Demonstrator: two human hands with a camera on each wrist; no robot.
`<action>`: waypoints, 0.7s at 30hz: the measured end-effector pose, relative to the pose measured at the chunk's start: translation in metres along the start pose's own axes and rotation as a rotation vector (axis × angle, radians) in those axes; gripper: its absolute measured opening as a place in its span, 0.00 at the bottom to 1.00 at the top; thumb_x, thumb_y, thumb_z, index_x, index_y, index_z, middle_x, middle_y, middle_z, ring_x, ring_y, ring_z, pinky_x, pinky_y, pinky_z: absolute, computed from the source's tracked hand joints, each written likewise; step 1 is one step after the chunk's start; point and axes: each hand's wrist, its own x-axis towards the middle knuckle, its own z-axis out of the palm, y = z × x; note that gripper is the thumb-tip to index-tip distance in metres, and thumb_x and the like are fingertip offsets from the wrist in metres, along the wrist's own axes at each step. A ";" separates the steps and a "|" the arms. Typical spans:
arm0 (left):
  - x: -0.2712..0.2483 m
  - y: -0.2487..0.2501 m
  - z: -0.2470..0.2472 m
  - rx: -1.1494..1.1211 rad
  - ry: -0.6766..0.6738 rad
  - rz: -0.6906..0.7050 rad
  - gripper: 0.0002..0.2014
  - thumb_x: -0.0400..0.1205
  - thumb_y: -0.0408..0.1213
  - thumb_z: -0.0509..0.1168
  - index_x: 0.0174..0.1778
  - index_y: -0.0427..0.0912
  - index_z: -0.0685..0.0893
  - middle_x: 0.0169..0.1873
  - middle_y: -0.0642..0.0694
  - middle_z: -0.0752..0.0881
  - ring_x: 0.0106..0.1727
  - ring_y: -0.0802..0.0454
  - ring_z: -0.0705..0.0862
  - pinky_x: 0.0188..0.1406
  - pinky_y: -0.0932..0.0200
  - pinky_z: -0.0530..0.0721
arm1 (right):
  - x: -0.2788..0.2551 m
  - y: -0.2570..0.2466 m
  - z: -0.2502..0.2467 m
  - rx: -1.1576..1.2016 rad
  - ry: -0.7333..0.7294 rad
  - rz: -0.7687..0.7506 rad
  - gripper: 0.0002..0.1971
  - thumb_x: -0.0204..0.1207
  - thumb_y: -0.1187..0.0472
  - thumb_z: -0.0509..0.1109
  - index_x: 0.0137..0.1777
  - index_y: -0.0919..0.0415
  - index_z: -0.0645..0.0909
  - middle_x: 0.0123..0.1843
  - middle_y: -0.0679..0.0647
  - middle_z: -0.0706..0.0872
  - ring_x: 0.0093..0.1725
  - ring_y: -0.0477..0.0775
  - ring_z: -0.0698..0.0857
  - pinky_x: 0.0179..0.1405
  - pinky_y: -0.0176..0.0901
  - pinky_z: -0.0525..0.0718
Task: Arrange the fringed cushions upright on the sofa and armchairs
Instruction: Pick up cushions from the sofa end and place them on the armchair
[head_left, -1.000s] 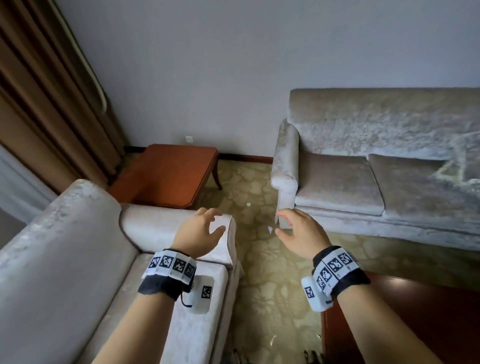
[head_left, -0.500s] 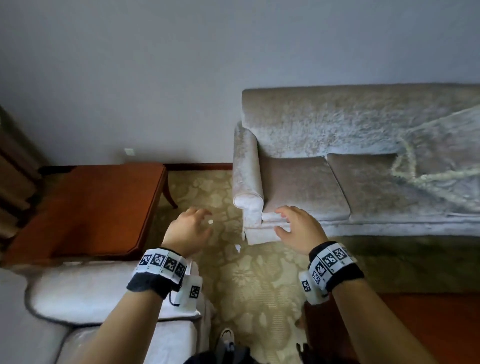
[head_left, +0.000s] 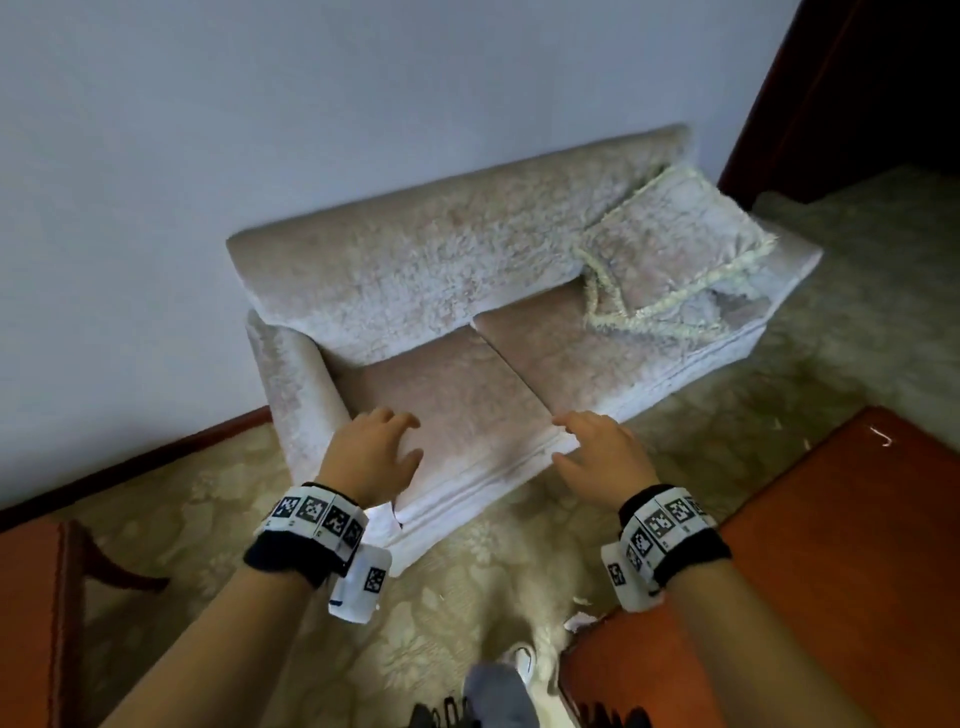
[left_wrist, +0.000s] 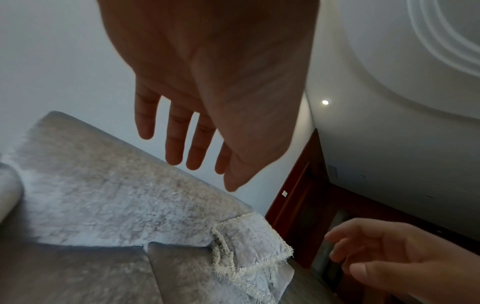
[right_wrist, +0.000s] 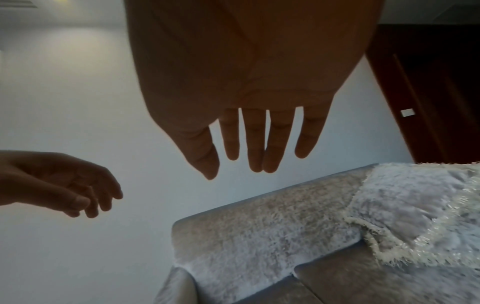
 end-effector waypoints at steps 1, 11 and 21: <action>0.021 0.002 0.001 0.001 -0.004 0.015 0.22 0.81 0.53 0.62 0.71 0.53 0.75 0.62 0.48 0.79 0.63 0.45 0.79 0.58 0.47 0.80 | 0.014 0.009 -0.001 -0.006 0.003 0.016 0.23 0.78 0.50 0.67 0.73 0.47 0.72 0.69 0.47 0.80 0.68 0.53 0.76 0.68 0.54 0.74; 0.200 0.020 -0.009 -0.017 -0.007 0.037 0.22 0.82 0.55 0.60 0.71 0.54 0.74 0.63 0.49 0.78 0.65 0.46 0.78 0.59 0.45 0.80 | 0.174 0.063 -0.035 -0.032 0.023 0.025 0.23 0.77 0.51 0.65 0.73 0.49 0.73 0.66 0.49 0.82 0.65 0.55 0.79 0.65 0.57 0.76; 0.384 0.095 0.023 -0.074 -0.083 0.221 0.22 0.81 0.55 0.61 0.71 0.54 0.74 0.63 0.48 0.78 0.64 0.47 0.79 0.59 0.43 0.81 | 0.277 0.166 -0.080 -0.032 0.048 0.168 0.23 0.78 0.49 0.65 0.74 0.47 0.71 0.68 0.48 0.80 0.67 0.54 0.77 0.66 0.54 0.73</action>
